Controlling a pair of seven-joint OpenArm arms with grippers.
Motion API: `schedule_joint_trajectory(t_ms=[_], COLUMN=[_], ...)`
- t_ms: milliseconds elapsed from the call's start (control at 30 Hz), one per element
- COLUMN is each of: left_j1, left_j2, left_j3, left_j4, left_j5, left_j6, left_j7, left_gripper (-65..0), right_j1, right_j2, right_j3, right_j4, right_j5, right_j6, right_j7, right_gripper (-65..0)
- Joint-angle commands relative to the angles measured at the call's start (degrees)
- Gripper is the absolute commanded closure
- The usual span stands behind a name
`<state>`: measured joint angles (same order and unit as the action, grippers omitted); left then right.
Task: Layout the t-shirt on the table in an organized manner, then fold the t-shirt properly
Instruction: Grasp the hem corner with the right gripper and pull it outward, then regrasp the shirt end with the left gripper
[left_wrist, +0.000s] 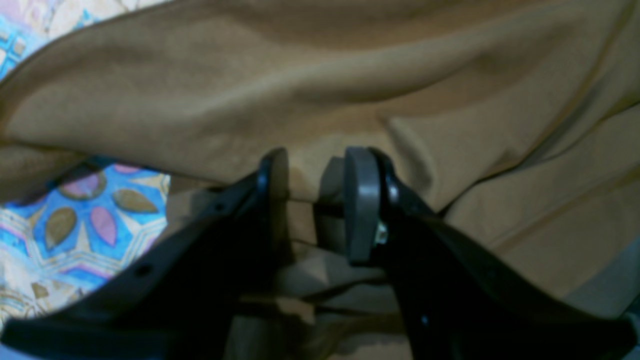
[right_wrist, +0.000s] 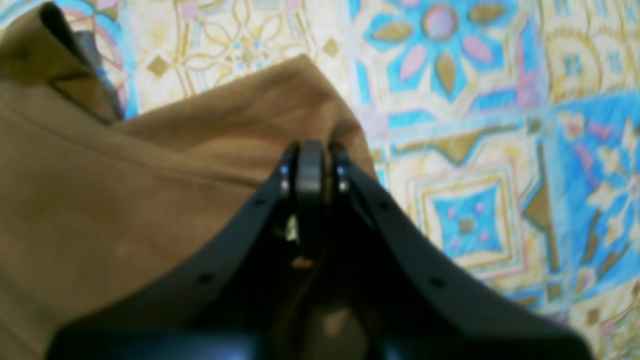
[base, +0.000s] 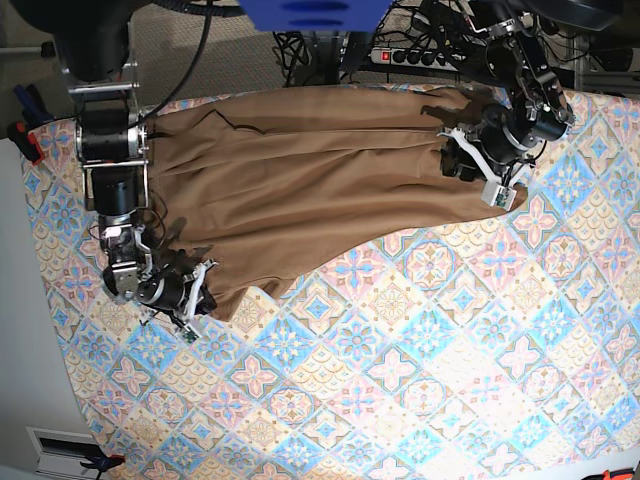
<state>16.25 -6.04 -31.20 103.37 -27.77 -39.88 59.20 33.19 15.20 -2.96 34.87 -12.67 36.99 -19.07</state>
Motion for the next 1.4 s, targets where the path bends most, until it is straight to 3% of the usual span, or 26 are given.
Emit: schedule_joint_trajectory(t_ms=[0, 133, 300, 700, 900, 1067, 1367], left_j1=[-0.29, -0.73, -3.11, -8.21, -8.12, -8.29, -9.53], left_j2=[-0.33, -0.33, -0.33, -0.77, -0.77, -1.03, -8.07], left_j3=[-0.14, -0.23, -0.40, -0.67, -10.95, -15.70, -15.70], left_j4=[1.02, 1.11, 3.57, 9.55, 9.29, 7.88, -5.22], left_j5=[-0.85, -1.29, -1.46, -1.46, -1.11, -0.76, -0.85], left_j6=[-0.12, -0.12, -0.12, -0.12, -0.12, -0.12, -0.12], left_j7=[-0.96, -0.96, -1.05, -1.05, -1.05, -1.22, -1.40], left_gripper=[-18.8, -18.8, -18.8, -19.3, -18.9, -19.2, -19.3], right_j1=[0.00, 0.00, 0.00, -4.49, -5.72, -5.72, -5.81], right_j2=[-0.48, -0.48, -0.48, -0.48, -0.48, -0.48, -0.48], right_j3=[-0.16, 2.13, 2.13, 2.39, 2.48, 2.48, 2.48], right_j4=[0.78, 10.80, 21.00, 22.93, 22.93, 22.93, 23.02], right_j5=[-3.82, -4.61, -4.70, -4.70, -4.70, -4.70, -4.70], right_j6=[-1.26, -2.49, -2.49, -2.49, -2.49, -2.49, -2.49], right_j7=[-3.04, -3.30, -9.11, -10.16, -10.16, -10.16, -10.16], right_gripper=[0.0, 0.0, 0.0, 0.0, 0.0, 0.0, 0.0])
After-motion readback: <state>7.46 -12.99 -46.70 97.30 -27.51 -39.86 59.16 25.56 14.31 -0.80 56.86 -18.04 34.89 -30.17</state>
